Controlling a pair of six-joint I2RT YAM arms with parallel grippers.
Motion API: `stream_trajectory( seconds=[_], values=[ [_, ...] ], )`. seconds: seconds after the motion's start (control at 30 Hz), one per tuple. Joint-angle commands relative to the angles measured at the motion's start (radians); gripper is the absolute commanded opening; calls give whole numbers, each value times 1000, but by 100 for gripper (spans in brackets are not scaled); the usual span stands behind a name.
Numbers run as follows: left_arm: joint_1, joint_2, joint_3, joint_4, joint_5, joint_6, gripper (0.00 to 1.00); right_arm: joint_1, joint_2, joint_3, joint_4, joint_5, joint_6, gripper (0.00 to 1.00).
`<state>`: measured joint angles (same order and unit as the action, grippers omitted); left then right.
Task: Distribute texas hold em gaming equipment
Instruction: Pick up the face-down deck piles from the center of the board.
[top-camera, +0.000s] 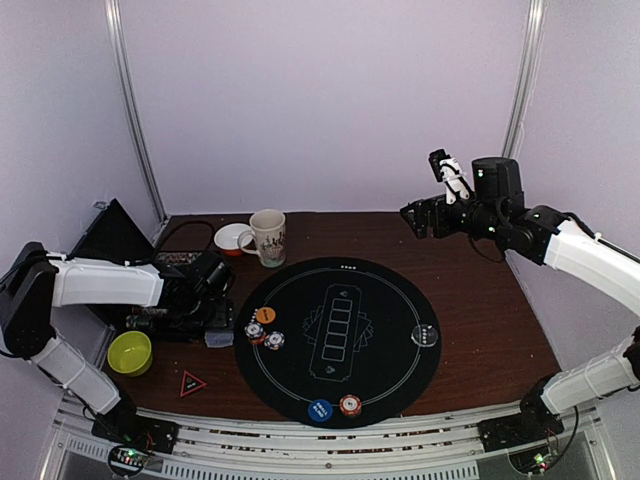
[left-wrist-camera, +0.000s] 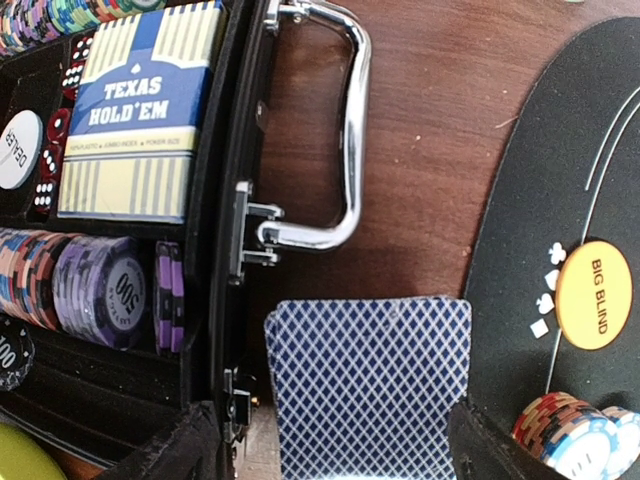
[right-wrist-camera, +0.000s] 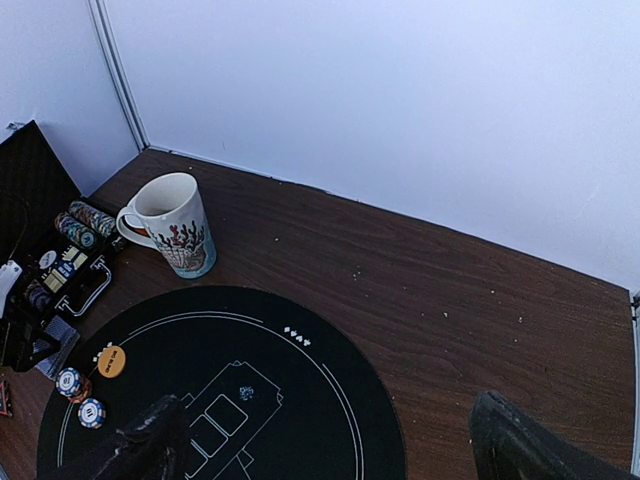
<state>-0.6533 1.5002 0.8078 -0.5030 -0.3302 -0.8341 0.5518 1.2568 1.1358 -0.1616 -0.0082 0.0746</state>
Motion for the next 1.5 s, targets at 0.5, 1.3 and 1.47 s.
stream_trajectory(
  seconds=[0.5, 1.3, 1.47],
  values=[
    [-55, -62, 5, -58, -3, -121, 79, -6, -7, -17, 25, -16, -9, 100],
    [-59, 23, -67, 71, 28, -134, 85, -5, -16, -28, 23, -9, -15, 100],
    [-57, 52, -66, 72, 7, -129, 81, -6, -20, -28, 25, -10, -14, 100]
  ],
)
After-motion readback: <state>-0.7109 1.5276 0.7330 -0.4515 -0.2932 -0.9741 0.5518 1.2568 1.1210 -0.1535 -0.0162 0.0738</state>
